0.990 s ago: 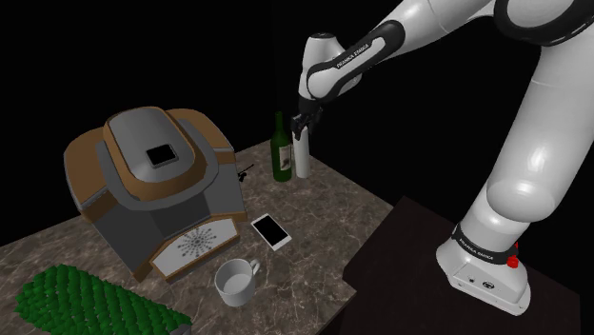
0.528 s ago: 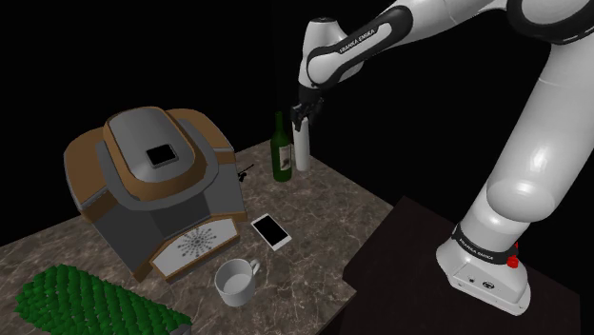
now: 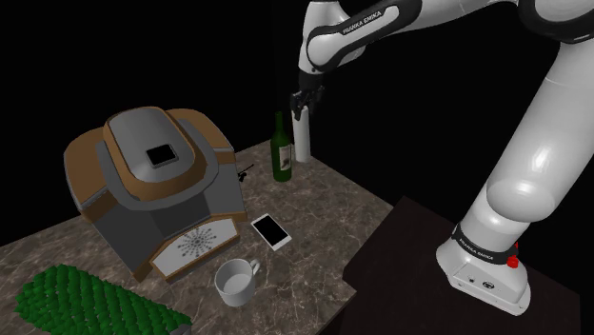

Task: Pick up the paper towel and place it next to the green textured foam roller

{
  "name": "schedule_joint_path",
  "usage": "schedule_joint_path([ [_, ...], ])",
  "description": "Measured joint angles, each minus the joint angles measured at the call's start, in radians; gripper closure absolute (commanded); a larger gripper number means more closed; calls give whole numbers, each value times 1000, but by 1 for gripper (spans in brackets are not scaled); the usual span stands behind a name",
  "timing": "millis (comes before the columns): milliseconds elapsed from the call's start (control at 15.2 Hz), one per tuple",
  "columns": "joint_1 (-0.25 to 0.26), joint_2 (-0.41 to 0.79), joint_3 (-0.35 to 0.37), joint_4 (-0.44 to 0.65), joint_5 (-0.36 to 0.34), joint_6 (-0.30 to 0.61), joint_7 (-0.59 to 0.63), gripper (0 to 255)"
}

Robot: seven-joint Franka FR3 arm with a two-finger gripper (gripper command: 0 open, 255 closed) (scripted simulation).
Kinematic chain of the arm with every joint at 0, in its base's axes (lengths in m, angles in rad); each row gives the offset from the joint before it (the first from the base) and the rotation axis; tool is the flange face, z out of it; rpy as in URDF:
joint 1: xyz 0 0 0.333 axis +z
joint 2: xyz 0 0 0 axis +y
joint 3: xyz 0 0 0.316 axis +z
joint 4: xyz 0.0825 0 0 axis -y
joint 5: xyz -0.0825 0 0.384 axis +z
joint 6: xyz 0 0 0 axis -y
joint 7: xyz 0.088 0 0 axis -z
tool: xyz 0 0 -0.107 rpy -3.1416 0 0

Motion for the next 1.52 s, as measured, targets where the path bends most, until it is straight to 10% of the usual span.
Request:
schedule_joint_path([
  [1518, 5, -49, 6, 246, 7, -294, 1, 255],
])
